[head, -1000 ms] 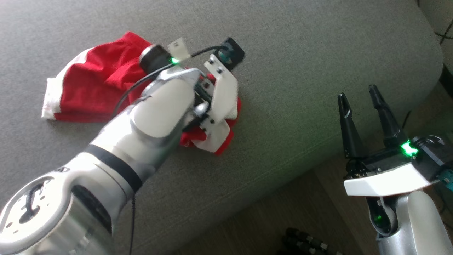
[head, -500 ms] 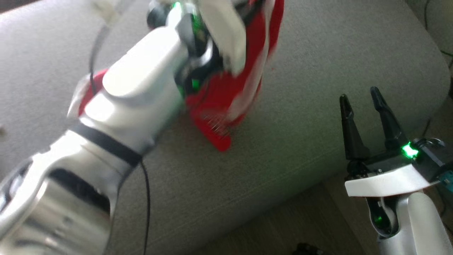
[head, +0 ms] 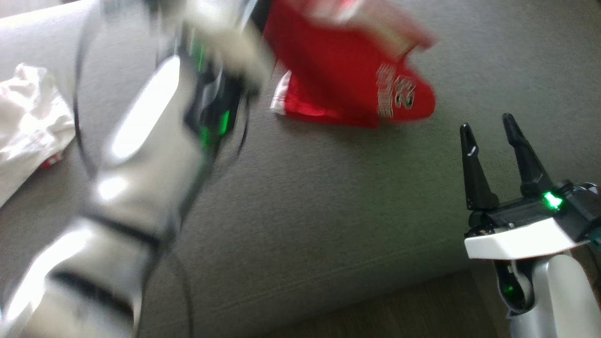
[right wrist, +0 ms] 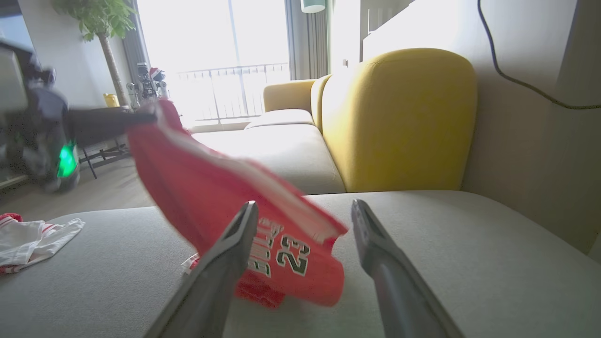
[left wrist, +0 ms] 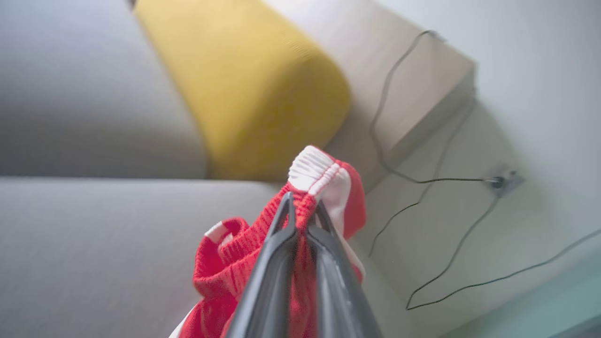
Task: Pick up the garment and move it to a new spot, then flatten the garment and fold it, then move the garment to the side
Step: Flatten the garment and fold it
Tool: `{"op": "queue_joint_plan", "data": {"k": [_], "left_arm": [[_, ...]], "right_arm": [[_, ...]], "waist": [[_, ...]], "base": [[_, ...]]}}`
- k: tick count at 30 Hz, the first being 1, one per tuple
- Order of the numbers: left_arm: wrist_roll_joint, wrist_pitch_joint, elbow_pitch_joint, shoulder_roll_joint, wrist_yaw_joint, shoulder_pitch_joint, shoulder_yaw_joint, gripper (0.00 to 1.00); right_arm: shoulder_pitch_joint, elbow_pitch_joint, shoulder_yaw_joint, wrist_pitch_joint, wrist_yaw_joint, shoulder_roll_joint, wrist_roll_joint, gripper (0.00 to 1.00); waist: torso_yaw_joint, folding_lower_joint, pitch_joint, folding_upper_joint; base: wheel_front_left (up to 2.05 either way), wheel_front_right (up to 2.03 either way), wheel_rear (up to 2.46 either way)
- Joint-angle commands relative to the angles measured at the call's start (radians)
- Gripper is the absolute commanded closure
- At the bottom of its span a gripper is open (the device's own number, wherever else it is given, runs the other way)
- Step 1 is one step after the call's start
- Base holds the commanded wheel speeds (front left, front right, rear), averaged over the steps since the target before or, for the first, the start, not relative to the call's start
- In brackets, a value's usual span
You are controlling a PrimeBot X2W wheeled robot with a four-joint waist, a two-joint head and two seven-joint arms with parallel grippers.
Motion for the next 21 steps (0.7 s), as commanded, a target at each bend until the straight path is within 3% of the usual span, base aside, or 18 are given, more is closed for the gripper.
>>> {"op": "queue_joint_plan", "data": {"k": [1, 6, 12, 13, 14, 15, 16, 21], "left_arm": [[-0.024, -0.040, -0.032, 0.050, 0.018, 0.091, 0.044, 1.00], [-0.047, -0.172, -0.055, 0.106, 0.043, 0.334, 0.101, 1.00], [-0.013, -0.207, -0.151, 0.121, 0.065, 0.529, 0.226, 1.00], [0.005, -0.207, -0.174, 0.117, 0.066, 0.555, 0.252, 0.86], [0.032, -0.207, -0.194, 0.114, 0.069, 0.580, 0.274, 0.60], [0.032, -0.207, -0.194, 0.114, 0.069, 0.580, 0.274, 0.60], [0.066, -0.207, -0.216, 0.111, 0.071, 0.600, 0.295, 0.00], [0.264, -0.208, -0.342, 0.079, 0.071, 0.688, 0.413, 0.00]], "right_arm": [[0.000, -0.038, 0.032, -0.006, 0.000, -0.011, -0.011, 0.00], [0.007, -0.031, 0.065, -0.006, 0.000, -0.011, -0.018, 0.00], [0.021, -0.018, 0.086, -0.006, 0.000, -0.011, -0.027, 0.00], [0.021, -0.015, 0.090, -0.006, 0.000, -0.011, -0.030, 0.00], [0.022, -0.010, 0.096, -0.006, 0.000, -0.011, -0.033, 0.00], [0.022, -0.010, 0.096, -0.006, 0.000, -0.011, -0.033, 0.00], [0.021, -0.002, 0.106, -0.006, 0.000, -0.011, -0.038, 0.00], [-0.020, 0.079, 0.163, -0.006, 0.000, -0.011, -0.062, 0.00]], "waist": [[0.037, 0.0001, -0.002, 0.0000], [0.069, 0.0001, -0.007, 0.0000], [0.112, 0.0001, -0.023, 0.0000], [0.119, 0.0001, -0.025, 0.0000], [0.126, 0.0001, -0.027, 0.0000], [0.126, 0.0001, -0.027, 0.0000], [0.132, 0.0001, -0.029, 0.0000], [0.151, 0.0001, -0.039, 0.0000]], "base": [[0.00, 0.00, 0.00], [0.00, 0.00, 0.00], [0.00, 0.00, 0.00], [0.00, 0.00, 0.00], [0.00, 0.00, 0.00], [0.00, 0.00, 0.00], [0.00, 0.00, 0.00], [0.00, 0.00, 0.00]]}}
